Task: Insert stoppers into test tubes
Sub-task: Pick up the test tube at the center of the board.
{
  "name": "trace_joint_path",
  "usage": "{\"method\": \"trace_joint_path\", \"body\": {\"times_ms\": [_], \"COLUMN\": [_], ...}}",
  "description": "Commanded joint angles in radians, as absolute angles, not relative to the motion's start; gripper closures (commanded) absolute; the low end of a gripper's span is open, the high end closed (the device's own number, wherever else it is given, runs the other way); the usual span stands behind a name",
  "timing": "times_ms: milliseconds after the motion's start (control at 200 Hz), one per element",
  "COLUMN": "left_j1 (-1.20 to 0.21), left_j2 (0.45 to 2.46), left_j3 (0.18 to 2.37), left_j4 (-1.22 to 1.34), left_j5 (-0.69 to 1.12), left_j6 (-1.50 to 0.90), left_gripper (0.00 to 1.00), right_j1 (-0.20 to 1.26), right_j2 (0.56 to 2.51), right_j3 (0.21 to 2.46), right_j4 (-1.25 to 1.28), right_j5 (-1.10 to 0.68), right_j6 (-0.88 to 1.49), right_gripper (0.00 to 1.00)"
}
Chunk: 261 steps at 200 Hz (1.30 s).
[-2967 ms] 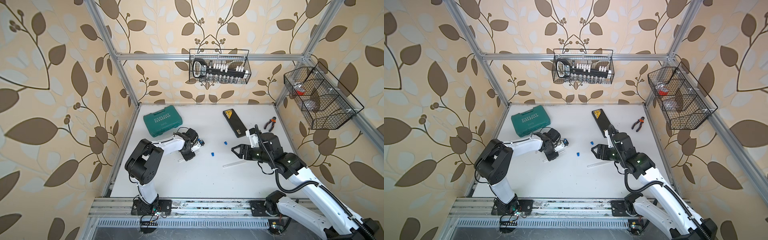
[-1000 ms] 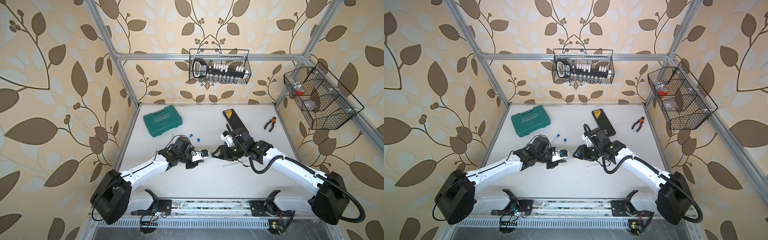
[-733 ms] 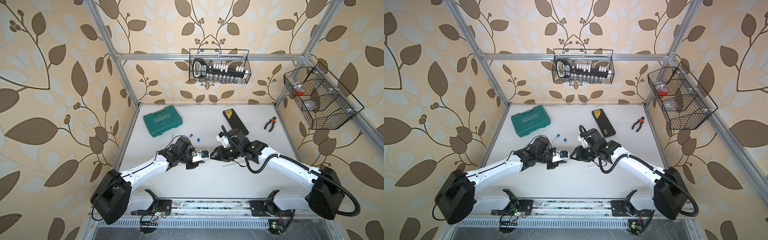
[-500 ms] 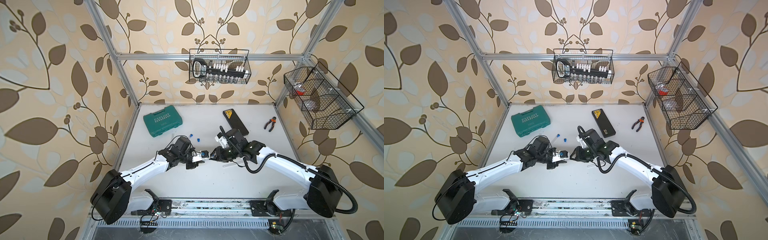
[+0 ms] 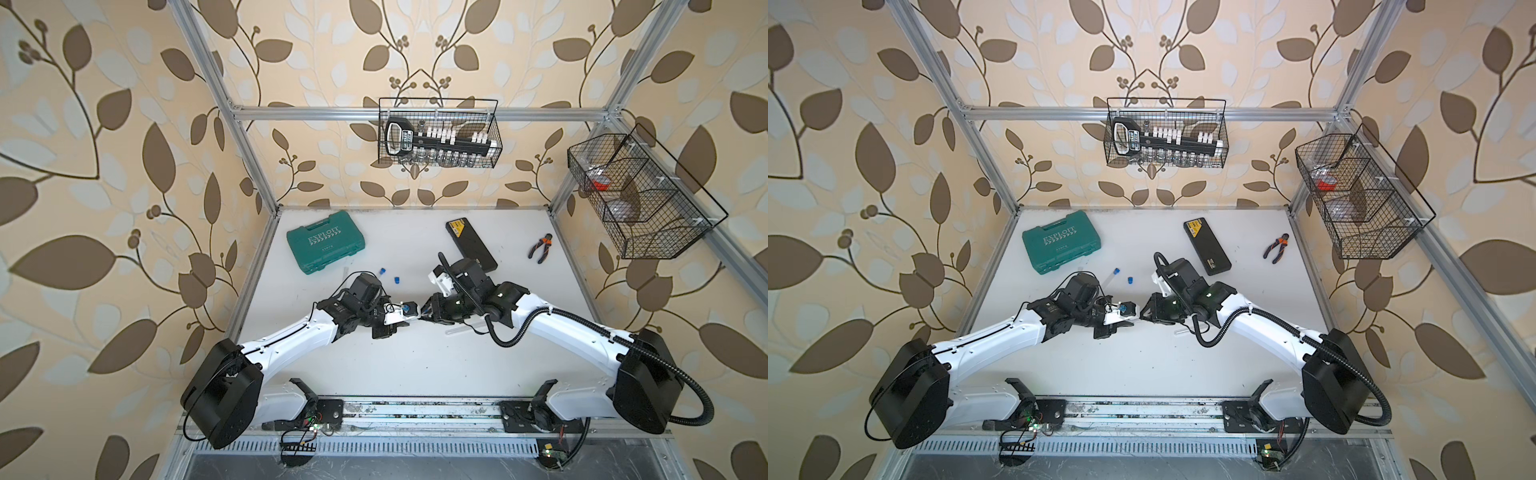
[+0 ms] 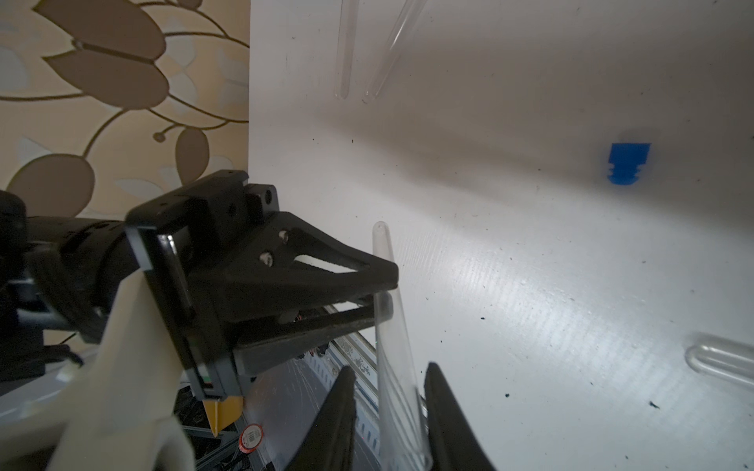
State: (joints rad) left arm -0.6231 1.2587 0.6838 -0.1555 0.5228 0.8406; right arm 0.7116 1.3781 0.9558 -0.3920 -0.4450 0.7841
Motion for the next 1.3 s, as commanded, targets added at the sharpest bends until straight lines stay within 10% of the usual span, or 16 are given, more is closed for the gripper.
{"method": "trace_joint_path", "body": {"times_ms": [0, 505, 815, 1300], "left_j1": [-0.632, -0.633, -0.633, -0.633], "left_j2": [1.236, 1.229, 1.204, 1.128], "left_j3": [0.680, 0.675, 0.639, 0.587], "left_j4": [-0.156, -0.155, -0.121, -0.059], "left_j5": [0.538, 0.533, 0.504, 0.517], "left_j6": [0.864, 0.868, 0.870, 0.876], "left_gripper": [0.94, 0.93, 0.62, 0.69], "right_j1": [0.718, 0.722, 0.713, 0.694], "right_j2": [1.397, 1.392, 1.348, 1.243], "right_j3": [0.977, 0.973, 0.979, 0.946], "right_j4": [-0.392, -0.383, -0.362, -0.366], "right_j5": [-0.434, -0.444, -0.466, -0.551], "right_j6": [0.778, 0.780, 0.798, 0.839], "right_gripper": [0.74, 0.88, 0.95, 0.98]}}
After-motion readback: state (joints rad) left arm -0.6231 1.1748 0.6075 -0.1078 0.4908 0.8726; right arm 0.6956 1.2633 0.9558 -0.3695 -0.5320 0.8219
